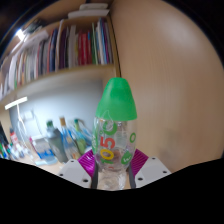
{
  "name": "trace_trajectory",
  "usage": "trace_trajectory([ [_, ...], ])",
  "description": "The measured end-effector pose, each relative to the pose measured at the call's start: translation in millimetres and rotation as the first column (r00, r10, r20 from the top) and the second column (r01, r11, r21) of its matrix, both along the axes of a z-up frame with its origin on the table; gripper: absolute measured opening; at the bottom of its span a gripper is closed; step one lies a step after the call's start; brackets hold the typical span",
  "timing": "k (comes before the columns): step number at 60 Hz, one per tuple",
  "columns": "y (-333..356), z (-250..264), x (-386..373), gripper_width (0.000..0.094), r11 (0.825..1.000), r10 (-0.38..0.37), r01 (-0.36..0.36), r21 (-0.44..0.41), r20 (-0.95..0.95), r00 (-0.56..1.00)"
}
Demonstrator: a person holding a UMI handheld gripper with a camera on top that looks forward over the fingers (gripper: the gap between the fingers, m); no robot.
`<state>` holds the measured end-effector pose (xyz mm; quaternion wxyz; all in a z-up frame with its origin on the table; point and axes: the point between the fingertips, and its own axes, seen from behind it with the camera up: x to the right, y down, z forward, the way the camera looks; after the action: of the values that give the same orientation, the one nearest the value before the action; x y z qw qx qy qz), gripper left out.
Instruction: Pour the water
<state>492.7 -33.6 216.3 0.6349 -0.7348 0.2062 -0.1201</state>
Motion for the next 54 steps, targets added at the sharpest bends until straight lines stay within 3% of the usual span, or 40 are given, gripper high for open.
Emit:
trace_trajectory([
  [8, -9.2, -83.7, -2.4, 0.0459, 0.997, 0.01, -0.01, -0.082, -0.009, 1.0],
  [21, -4.8, -136.7, -5.5, 0.0476, 0.992, 0.041, -0.04, -0.116, 0.002, 0.999],
  [26, -2.1, -132.3, -7.8, 0.047, 0.996, 0.052, -0.047, -0.081, 0.055, 0.997],
  [41, 2.2, -132.6, -9.6, 0.048, 0.994, 0.058, -0.049, -0.094, 0.098, 0.994],
  [49, -1.0, -138.6, -5.6, 0.0561, 0.99, 0.036, -0.026, -0.139, 0.069, 0.997],
  [54, -11.7, -145.3, -6.1, 0.0771, 0.982, 0.011, -0.004, -0.188, 0.032, 0.999],
])
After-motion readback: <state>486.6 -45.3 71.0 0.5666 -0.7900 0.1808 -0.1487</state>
